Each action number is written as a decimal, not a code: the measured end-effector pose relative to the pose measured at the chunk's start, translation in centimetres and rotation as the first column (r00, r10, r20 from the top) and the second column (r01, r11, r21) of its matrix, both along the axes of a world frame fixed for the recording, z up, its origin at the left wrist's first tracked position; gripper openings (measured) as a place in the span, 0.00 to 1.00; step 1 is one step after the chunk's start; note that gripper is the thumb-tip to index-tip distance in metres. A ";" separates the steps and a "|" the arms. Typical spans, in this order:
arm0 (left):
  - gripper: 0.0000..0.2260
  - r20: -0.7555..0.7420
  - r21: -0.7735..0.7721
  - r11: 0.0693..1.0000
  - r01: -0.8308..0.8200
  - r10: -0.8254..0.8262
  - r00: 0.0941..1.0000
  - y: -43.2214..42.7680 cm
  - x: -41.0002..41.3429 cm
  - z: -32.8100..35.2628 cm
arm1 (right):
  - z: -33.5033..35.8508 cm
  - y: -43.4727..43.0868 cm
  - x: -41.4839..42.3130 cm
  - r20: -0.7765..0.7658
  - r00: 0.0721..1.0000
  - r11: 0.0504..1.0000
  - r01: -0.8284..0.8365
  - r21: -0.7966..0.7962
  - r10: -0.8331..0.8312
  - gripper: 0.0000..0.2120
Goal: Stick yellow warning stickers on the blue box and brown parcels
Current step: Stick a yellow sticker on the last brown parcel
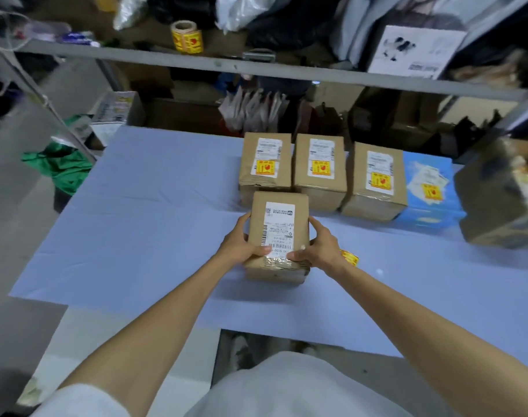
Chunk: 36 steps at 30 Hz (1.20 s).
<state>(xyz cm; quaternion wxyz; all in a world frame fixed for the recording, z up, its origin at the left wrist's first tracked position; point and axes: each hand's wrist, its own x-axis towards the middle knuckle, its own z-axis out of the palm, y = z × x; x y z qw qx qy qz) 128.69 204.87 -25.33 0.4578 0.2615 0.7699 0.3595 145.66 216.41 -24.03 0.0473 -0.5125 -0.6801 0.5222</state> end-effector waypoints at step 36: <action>0.43 -0.116 -0.010 0.999 -0.040 0.038 0.993 3.2 6.1 0.0 | -4.1 4.7 9.9 0.085 0.987 0.942 0.099 0.322 -0.133 0.13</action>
